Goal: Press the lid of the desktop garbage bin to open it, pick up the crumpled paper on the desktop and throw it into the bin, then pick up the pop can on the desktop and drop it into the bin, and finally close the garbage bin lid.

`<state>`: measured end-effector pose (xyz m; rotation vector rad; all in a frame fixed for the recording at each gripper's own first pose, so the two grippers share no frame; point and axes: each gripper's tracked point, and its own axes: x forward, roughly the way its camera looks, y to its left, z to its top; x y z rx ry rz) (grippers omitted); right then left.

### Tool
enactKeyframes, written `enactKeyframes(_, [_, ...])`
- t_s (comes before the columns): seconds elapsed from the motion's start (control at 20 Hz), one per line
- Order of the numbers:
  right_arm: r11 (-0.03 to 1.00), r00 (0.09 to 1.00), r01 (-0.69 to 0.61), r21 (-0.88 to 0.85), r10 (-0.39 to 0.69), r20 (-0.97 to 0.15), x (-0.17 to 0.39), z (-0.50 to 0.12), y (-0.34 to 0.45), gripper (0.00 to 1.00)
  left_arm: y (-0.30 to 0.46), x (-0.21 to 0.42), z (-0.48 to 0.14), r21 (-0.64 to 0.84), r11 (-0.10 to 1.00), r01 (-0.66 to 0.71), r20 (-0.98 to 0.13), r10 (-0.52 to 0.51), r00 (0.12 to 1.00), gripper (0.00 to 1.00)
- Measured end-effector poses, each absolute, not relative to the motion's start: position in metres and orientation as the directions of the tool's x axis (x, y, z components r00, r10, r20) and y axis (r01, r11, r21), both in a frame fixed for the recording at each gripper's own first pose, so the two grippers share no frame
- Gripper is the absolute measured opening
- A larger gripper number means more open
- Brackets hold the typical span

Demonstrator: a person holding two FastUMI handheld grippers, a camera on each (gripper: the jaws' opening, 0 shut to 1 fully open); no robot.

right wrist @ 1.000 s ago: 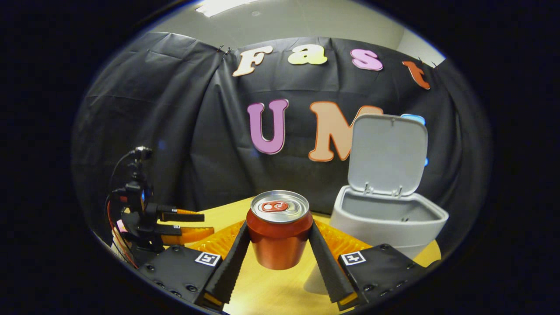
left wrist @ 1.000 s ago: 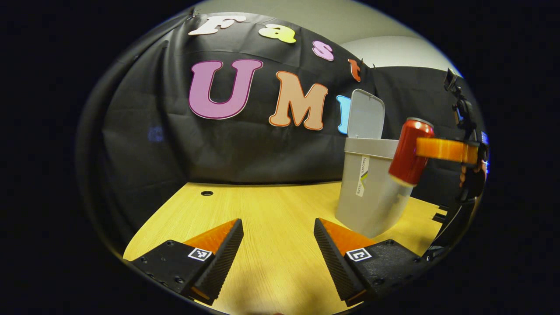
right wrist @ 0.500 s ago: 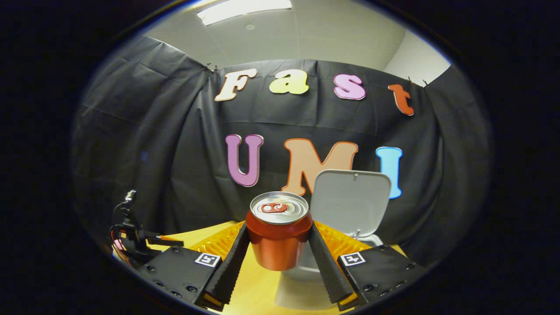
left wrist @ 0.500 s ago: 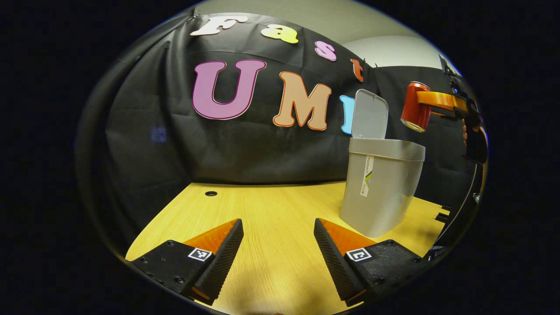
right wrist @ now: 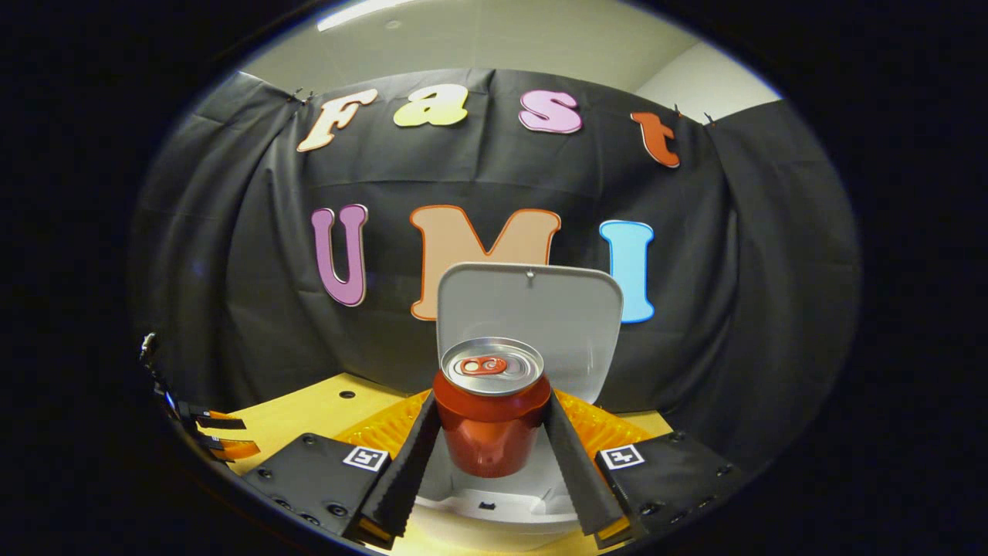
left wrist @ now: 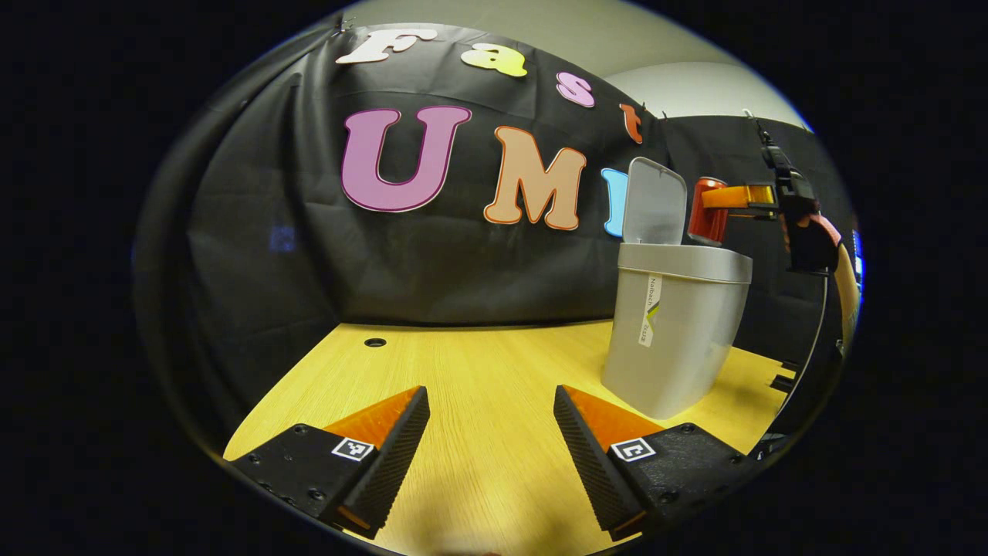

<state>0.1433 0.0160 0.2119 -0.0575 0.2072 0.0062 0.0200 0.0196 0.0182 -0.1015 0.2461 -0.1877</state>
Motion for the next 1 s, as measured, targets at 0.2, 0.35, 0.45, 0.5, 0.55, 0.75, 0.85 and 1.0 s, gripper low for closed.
enactKeyframes(0.2, [0.998,0.970,0.023,-0.057,-0.036,-0.241,0.154,0.195,0.003,0.86,0.020,0.021,0.017,-0.122,0.977,0.172,-0.233,-0.197,0.952,0.95])
enactKeyframes(0.35, [0.998,0.971,0.028,-0.062,-0.042,-0.235,0.156,0.198,0.001,0.89,0.019,0.020,0.016,-0.124,0.977,0.172,-0.236,-0.198,0.951,0.95])
enactKeyframes(0.45, [0.998,0.973,0.024,-0.063,-0.038,-0.226,0.155,0.203,0.002,0.99,0.018,0.020,0.015,-0.126,0.977,0.174,-0.237,-0.200,0.951,0.95])
enactKeyframes(0.5, [0.998,0.975,0.023,-0.064,-0.037,-0.220,0.156,0.206,0.002,0.99,0.018,0.021,0.015,-0.126,0.977,0.174,-0.239,-0.200,0.950,0.95])
enactKeyframes(0.55, [0.998,0.977,0.022,-0.064,-0.035,-0.212,0.155,0.210,0.003,1.00,0.018,0.021,0.015,-0.125,0.977,0.174,-0.239,-0.200,0.950,0.95])
enactKeyframes(0.75, [0.998,0.980,0.019,-0.066,-0.031,-0.197,0.160,0.223,0.003,1.00,0.019,0.021,0.014,-0.123,0.977,0.172,-0.238,-0.197,0.951,0.95])
enactKeyframes(0.85, [0.999,0.981,0.019,-0.051,-0.029,-0.192,0.164,0.230,0.002,1.00,0.016,0.020,0.015,-0.126,0.976,0.176,-0.238,-0.202,0.950,0.95])
enactKeyframes(1.0, [0.999,0.985,0.022,-0.025,-0.026,-0.172,0.173,0.248,0.001,1.00,0.015,0.020,0.014,-0.127,0.975,0.181,-0.238,-0.207,0.949,0.95])
